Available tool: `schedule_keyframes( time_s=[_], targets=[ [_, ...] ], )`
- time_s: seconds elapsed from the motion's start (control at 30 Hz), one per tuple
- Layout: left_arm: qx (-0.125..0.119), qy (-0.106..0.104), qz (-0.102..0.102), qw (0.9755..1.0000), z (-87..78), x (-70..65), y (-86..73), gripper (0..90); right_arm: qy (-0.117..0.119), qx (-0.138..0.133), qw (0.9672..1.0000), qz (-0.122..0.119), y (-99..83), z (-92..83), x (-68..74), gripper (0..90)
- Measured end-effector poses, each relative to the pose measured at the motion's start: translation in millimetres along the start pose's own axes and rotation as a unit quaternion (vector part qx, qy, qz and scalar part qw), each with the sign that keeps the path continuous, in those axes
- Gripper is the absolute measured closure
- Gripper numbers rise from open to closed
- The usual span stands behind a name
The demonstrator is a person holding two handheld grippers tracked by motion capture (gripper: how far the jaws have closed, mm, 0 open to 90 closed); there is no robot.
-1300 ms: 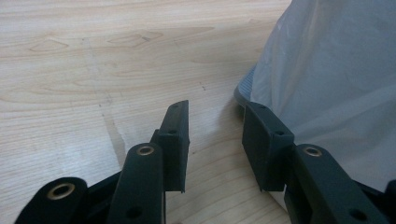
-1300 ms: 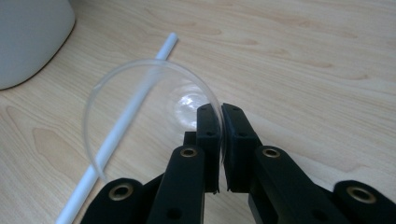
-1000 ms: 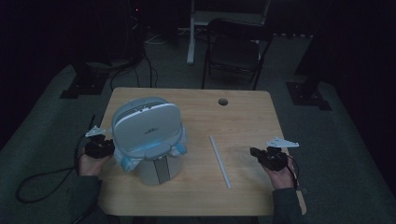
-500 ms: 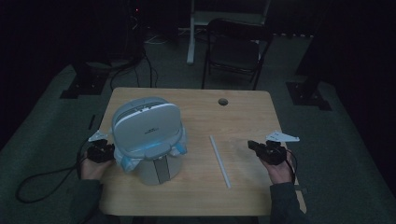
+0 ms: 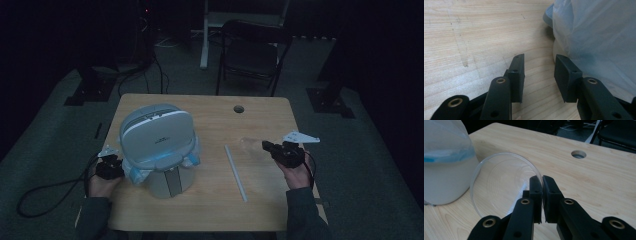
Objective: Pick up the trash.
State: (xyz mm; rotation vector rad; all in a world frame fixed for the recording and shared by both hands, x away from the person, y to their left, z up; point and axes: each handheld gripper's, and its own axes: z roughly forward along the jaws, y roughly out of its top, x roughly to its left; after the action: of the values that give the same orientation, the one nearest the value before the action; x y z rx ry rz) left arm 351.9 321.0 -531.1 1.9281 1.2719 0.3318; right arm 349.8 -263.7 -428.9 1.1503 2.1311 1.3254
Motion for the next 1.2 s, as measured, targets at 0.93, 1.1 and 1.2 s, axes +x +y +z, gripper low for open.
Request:
schedule_keyframes(
  time_s=[0.93,1.1,1.2],
  targets=[
    [0.012,0.006,0.025,0.9996,8.3,-4.0,-5.5,59.5,0.039,-0.034,0.9979,-0.037,59.8,10.6,22.6,86.3],
    [0.010,0.002,0.027,0.9996,9.1,-4.7,-5.6,59.5,0.048,-0.036,0.9972,-0.044,70.5,17.0,27.7,86.3],
    [0.010,0.002,0.027,0.9996,9.1,-4.7,-5.6,59.5,0.066,-0.044,0.9962,-0.037,74.6,20.9,30.0,86.3]
  ],
)
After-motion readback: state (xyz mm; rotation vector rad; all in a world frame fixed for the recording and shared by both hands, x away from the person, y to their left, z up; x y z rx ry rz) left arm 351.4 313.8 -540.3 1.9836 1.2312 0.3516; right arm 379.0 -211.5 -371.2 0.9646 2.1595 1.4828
